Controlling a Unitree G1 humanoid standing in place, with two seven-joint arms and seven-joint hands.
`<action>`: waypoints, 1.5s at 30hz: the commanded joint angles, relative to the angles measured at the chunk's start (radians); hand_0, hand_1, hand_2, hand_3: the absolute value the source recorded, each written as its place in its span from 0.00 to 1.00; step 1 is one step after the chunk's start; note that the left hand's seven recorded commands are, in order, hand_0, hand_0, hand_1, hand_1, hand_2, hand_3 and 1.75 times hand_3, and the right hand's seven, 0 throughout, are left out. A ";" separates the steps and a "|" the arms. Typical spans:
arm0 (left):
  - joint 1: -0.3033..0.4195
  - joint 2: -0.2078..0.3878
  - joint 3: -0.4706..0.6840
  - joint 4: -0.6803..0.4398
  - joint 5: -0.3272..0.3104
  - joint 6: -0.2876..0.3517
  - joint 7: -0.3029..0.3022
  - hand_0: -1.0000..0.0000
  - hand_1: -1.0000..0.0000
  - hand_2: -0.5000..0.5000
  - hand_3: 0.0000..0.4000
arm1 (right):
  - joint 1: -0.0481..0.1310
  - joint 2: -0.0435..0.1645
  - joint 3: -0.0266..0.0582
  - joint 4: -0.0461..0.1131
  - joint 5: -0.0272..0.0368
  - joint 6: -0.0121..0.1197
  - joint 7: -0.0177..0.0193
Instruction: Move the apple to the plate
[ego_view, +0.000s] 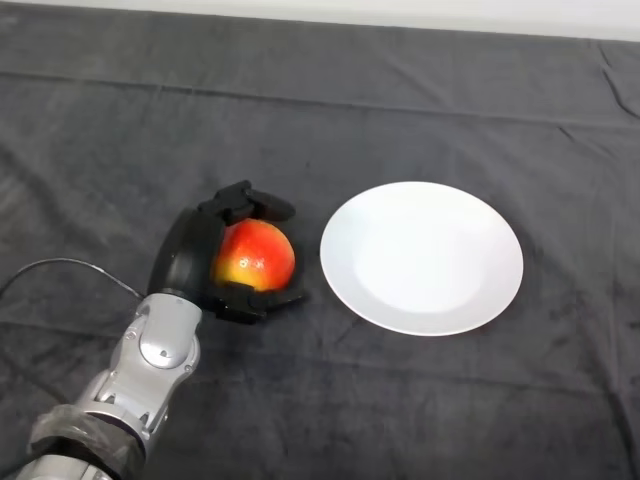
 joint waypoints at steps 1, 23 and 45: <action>-0.045 0.049 -0.015 -0.089 -0.015 0.030 0.020 0.00 0.00 0.50 1.00 | -0.004 -0.022 -0.0124 -0.002 -0.0022 0.005 0.0047; -0.078 -0.018 -0.160 -0.246 0.013 0.108 0.141 0.00 0.00 0.50 1.00 | -0.003 -0.020 -0.0111 -0.006 -0.0029 0.004 0.0028; -0.228 -0.116 -0.466 -0.023 -0.163 0.071 0.201 0.00 0.00 0.50 1.00 | -0.005 -0.024 -0.0123 0.001 -0.0021 0.005 0.0058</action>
